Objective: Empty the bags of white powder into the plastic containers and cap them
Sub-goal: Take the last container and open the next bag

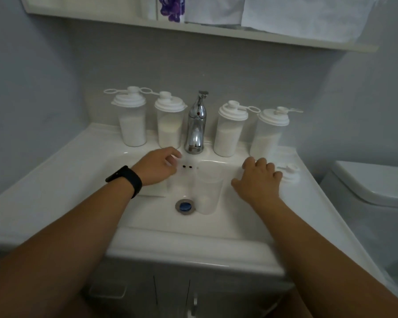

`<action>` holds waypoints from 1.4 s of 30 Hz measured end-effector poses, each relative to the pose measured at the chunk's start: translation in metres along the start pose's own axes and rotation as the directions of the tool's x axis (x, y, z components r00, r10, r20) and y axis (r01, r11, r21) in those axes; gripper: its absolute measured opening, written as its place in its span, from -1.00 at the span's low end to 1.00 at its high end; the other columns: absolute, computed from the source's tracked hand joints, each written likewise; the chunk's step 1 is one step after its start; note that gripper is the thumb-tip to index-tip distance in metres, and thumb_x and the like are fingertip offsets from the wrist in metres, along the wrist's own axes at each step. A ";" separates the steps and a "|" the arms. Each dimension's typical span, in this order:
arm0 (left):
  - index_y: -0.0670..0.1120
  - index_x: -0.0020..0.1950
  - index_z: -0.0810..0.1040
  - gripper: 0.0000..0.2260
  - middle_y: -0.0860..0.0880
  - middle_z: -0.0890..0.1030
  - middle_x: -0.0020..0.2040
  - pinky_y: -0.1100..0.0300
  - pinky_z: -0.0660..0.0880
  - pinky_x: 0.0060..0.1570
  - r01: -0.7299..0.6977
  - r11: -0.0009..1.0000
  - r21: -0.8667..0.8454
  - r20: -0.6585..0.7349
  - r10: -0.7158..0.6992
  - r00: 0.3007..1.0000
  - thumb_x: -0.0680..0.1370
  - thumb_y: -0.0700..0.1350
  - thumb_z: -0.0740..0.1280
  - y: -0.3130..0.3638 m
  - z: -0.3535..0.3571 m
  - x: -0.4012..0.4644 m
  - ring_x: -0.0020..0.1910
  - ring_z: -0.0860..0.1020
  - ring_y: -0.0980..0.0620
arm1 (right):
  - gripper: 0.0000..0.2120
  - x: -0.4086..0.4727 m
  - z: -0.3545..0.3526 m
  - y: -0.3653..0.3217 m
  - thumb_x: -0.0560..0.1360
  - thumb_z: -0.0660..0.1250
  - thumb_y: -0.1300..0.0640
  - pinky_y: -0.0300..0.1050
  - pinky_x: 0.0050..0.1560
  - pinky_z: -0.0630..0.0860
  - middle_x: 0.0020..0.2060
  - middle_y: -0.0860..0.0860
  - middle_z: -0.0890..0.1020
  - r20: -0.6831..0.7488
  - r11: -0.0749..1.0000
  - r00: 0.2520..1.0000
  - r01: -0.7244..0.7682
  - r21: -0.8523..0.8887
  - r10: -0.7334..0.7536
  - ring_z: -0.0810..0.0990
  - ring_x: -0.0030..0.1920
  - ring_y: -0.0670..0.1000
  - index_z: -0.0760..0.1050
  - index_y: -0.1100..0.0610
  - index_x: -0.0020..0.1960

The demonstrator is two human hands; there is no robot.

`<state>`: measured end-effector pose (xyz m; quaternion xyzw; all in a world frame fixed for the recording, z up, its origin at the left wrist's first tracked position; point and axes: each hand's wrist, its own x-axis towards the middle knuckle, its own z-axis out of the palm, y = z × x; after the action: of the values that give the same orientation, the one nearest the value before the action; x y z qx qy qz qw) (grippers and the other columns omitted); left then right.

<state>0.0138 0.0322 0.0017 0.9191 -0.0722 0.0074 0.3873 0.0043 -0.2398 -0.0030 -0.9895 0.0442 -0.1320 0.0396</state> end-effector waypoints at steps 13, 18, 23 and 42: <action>-0.02 0.35 0.49 -0.69 -0.12 0.46 0.33 0.01 0.36 0.26 0.260 0.864 0.431 -0.295 -0.137 0.946 0.60 -0.05 0.32 -0.027 -0.013 -0.011 0.29 0.46 -0.17 | -0.60 -0.015 0.011 -0.013 0.57 0.23 -0.20 -0.05 -0.03 0.42 0.08 0.03 0.58 0.372 0.977 0.906 0.210 0.022 -0.203 0.55 0.01 0.09 0.53 0.07 0.21; -0.04 0.38 0.48 -0.65 -0.14 0.50 0.31 -0.03 0.41 0.24 0.341 0.799 0.495 -0.251 -0.245 0.937 0.62 0.04 0.28 -0.029 -0.015 -0.013 0.27 0.50 -0.19 | -0.56 -0.017 0.014 -0.014 0.56 0.23 -0.29 -0.04 0.03 0.46 0.03 0.05 0.61 0.588 0.949 0.754 0.306 0.082 -0.294 0.57 0.01 0.09 0.54 0.10 -0.04; -0.06 0.39 0.47 -0.57 -0.14 0.52 0.36 -0.03 0.47 0.27 0.396 0.851 0.345 -0.187 -0.351 0.918 0.60 0.13 0.28 -0.034 -0.016 -0.012 0.29 0.50 -0.19 | -0.66 -0.028 0.004 -0.023 0.56 0.35 -0.11 -0.13 -0.30 0.37 -0.40 -0.02 0.48 0.666 0.843 0.580 0.068 0.534 -0.469 0.41 -0.41 0.03 0.54 0.10 -0.26; 0.01 0.18 0.61 -0.21 -0.07 0.60 -0.03 0.13 0.51 -0.11 0.568 0.821 -0.058 0.252 -0.539 0.804 0.27 0.60 0.30 -0.038 -0.003 -0.013 -0.14 0.54 -0.08 | -0.74 -0.027 0.009 -0.024 0.57 0.31 -0.10 -0.19 -0.38 0.28 -0.33 -0.02 0.44 0.735 0.775 0.465 -0.149 0.614 -0.494 0.35 -0.42 -0.03 0.64 0.07 0.03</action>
<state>0.0065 0.0625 -0.0239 0.8673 0.1558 -0.2146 0.4213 -0.0179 -0.2130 -0.0167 -0.8454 -0.1342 0.3772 0.3535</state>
